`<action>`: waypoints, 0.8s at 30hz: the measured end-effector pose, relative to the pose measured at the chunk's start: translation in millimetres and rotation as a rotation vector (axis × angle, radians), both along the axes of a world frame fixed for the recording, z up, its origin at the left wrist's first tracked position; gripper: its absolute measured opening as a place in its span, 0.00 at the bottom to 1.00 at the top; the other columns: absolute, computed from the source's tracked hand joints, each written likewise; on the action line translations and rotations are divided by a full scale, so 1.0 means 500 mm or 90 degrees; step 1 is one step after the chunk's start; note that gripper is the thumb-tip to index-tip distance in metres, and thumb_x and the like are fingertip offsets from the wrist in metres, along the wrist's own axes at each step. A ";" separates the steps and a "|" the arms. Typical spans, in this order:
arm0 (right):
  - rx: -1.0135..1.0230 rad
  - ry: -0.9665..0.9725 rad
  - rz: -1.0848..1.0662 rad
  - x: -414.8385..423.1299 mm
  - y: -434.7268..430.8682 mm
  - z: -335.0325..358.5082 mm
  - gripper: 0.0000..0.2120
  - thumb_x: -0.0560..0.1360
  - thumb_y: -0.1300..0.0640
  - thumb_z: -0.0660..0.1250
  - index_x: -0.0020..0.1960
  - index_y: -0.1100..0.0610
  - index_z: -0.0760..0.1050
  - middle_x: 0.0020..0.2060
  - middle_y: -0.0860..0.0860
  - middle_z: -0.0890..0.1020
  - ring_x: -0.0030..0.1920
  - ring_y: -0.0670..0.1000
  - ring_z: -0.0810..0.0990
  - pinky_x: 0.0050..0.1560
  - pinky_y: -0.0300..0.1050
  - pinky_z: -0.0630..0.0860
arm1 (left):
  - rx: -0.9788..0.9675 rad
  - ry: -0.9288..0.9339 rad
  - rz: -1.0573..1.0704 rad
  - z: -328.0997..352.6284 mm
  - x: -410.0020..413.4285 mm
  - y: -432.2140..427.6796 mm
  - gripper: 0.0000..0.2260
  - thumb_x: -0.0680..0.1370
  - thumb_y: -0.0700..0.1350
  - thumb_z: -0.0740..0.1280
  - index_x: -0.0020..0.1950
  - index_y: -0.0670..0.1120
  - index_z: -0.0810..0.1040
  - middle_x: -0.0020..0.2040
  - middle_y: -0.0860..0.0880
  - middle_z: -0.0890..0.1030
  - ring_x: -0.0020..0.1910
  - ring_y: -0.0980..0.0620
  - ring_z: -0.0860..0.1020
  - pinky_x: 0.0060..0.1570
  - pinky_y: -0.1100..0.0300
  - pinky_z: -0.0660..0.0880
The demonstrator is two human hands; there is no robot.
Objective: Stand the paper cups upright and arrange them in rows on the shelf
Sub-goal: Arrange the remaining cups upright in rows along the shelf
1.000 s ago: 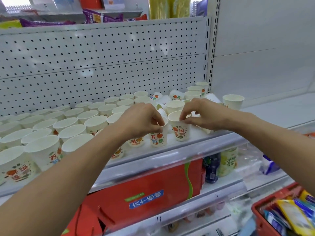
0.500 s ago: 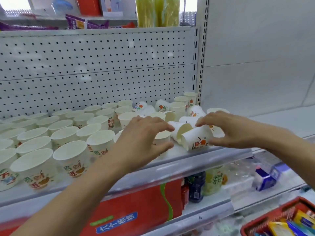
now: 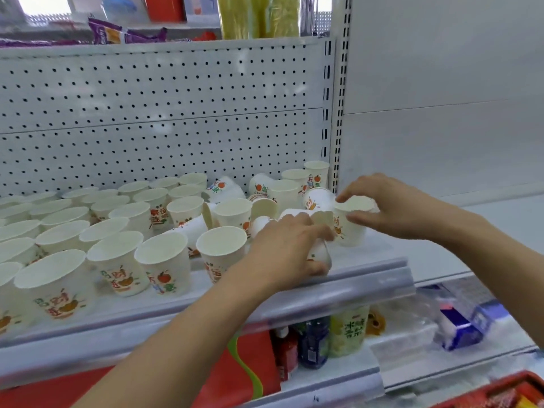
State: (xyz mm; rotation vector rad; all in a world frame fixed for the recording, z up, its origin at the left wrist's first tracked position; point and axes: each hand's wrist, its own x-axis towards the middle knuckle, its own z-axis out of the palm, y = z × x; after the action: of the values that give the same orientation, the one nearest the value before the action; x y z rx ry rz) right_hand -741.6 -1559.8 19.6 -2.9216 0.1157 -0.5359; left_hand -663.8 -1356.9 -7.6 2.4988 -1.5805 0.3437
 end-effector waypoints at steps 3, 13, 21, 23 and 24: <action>0.027 -0.154 0.043 -0.021 0.017 -0.001 0.11 0.74 0.43 0.63 0.47 0.47 0.80 0.41 0.38 0.77 0.47 0.43 0.74 0.45 0.43 0.72 | -0.091 0.023 0.020 -0.005 0.001 0.000 0.15 0.71 0.55 0.70 0.56 0.56 0.73 0.55 0.54 0.73 0.52 0.52 0.72 0.46 0.56 0.69; -0.048 -0.103 0.167 -0.046 0.051 -0.028 0.07 0.75 0.47 0.65 0.42 0.48 0.79 0.39 0.41 0.79 0.42 0.46 0.73 0.40 0.48 0.75 | -0.335 0.154 0.045 0.015 -0.011 0.005 0.21 0.71 0.52 0.74 0.63 0.54 0.73 0.58 0.59 0.76 0.52 0.60 0.75 0.50 0.63 0.72; -0.414 -0.107 0.242 -0.030 0.039 0.019 0.12 0.65 0.53 0.77 0.31 0.51 0.74 0.28 0.46 0.75 0.32 0.53 0.74 0.28 0.45 0.68 | 0.022 -0.059 0.182 0.078 0.070 0.019 0.13 0.71 0.61 0.70 0.50 0.55 0.80 0.45 0.58 0.82 0.47 0.57 0.78 0.54 0.57 0.70; -0.434 -0.038 0.257 -0.030 0.051 0.030 0.11 0.66 0.50 0.77 0.33 0.49 0.75 0.31 0.45 0.77 0.35 0.51 0.75 0.32 0.45 0.68 | 0.073 -0.164 0.190 0.070 0.079 0.008 0.10 0.72 0.58 0.69 0.49 0.55 0.78 0.47 0.56 0.82 0.48 0.54 0.78 0.54 0.57 0.65; -0.446 0.010 0.253 -0.031 0.060 0.039 0.08 0.71 0.47 0.73 0.38 0.48 0.76 0.36 0.43 0.78 0.41 0.50 0.75 0.37 0.45 0.70 | 0.082 -0.203 0.192 0.071 0.081 0.004 0.07 0.73 0.55 0.68 0.47 0.55 0.78 0.46 0.55 0.82 0.47 0.52 0.78 0.53 0.57 0.63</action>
State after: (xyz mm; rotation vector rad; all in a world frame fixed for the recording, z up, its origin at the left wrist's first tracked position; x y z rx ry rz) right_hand -757.0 -1529.8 39.0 -3.4545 -0.7895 -0.5705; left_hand -623.4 -1355.1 28.0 2.9062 -1.3552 0.7351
